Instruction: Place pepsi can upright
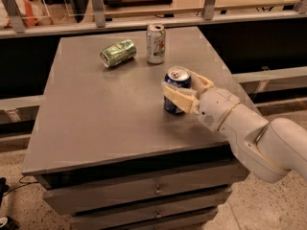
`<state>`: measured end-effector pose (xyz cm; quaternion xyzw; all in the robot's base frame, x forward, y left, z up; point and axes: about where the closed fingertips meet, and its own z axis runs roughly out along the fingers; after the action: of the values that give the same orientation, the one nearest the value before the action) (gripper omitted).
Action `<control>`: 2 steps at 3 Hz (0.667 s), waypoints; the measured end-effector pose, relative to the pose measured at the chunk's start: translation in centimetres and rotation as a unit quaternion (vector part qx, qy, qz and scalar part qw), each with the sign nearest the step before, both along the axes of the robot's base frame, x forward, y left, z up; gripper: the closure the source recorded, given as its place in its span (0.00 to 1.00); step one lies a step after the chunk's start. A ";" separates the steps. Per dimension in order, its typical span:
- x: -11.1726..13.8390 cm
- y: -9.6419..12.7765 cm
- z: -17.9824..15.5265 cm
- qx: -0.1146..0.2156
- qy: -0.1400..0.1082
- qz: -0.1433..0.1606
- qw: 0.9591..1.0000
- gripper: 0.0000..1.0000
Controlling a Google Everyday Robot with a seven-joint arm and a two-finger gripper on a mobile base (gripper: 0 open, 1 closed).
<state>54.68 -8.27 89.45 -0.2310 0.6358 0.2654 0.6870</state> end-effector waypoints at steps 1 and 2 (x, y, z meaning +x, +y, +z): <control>0.1 0.1 0.0 0.000 -0.002 0.000 1.000 0.35; 0.2 0.1 0.0 -0.002 -0.003 0.002 1.000 0.12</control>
Offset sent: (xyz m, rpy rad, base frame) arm 0.0027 -0.0026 -0.0015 -0.0066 -0.0072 0.0022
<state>54.87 -8.16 89.45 -0.2341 0.6337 0.2649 0.6880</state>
